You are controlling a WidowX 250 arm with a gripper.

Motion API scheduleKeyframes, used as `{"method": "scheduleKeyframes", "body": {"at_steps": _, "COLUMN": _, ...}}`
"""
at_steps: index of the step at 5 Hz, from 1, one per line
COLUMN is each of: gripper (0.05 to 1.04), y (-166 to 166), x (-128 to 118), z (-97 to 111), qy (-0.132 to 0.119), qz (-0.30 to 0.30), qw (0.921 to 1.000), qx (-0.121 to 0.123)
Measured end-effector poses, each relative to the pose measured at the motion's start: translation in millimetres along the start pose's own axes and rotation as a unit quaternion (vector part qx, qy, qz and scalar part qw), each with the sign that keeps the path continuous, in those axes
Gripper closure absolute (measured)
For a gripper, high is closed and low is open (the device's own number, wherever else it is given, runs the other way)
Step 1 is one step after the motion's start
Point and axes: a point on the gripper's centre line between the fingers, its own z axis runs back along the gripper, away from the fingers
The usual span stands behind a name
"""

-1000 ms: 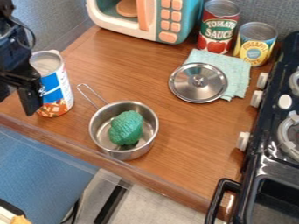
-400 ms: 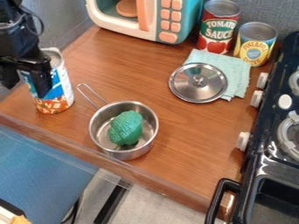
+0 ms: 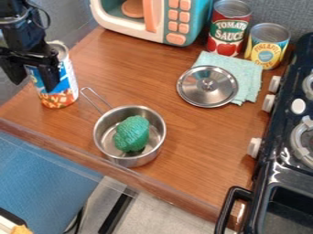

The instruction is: Moved the tin to the upper left side of the table.

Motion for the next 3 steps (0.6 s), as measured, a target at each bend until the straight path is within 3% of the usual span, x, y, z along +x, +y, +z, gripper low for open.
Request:
{"method": "scheduleKeyframes", "body": {"at_steps": 1, "gripper": 0.083, "y": -3, "x": 16, "z": -3, "qy": -0.013, "qz": -0.023, "qw": 0.9993, "qx": -0.025}}
{"method": "scheduleKeyframes", "body": {"at_steps": 3, "gripper": 0.083, "y": -25, "x": 52, "z": -14, "qy": 0.0, "qz": -0.146, "qw": 0.9877, "qx": -0.058}}
